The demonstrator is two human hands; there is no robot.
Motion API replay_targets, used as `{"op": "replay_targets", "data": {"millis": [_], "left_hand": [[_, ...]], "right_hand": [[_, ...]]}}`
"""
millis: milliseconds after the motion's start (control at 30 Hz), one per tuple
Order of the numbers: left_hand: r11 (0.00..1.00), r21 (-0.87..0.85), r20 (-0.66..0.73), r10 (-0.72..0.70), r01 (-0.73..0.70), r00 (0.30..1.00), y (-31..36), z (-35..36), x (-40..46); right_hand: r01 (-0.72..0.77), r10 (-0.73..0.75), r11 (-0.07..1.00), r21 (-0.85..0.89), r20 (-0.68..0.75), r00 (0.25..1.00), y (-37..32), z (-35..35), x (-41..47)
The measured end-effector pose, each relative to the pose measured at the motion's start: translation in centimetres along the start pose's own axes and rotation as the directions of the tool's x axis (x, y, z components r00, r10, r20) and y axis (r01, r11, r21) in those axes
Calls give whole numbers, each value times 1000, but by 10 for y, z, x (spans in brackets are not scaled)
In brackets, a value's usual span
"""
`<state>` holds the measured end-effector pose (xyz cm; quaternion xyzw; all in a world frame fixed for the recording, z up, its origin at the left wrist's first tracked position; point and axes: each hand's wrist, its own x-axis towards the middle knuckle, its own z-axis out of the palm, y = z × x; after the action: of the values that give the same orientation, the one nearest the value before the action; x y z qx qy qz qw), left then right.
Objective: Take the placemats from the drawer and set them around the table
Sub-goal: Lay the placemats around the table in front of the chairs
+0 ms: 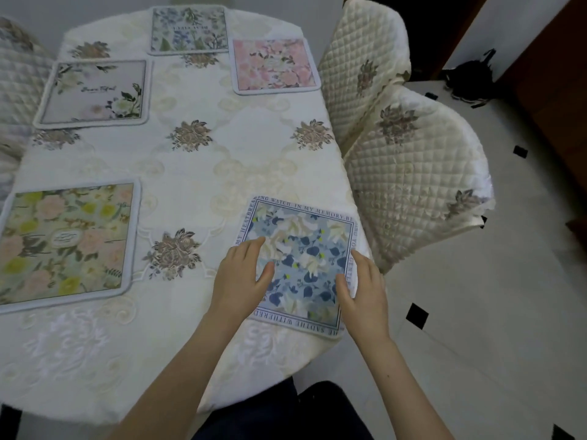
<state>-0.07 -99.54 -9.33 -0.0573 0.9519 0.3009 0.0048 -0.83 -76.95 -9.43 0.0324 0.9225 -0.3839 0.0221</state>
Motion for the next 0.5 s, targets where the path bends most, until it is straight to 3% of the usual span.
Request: {"op": "replay_targets", "data": {"millis": [167,300,500], "left_hand": [[978,34,77,-206,204,976,-31,26,31],[911,103,94,-410,400,907,-48,43,36],[882,113,77,-466,457,881,-40,49,36]], "right_hand": [[-146,156,986,-81,133,979,14,20,40],[-226,271,950,-214,212,939,27,30,56],[-252,310,944,-212,313,898,30,38,62]]}}
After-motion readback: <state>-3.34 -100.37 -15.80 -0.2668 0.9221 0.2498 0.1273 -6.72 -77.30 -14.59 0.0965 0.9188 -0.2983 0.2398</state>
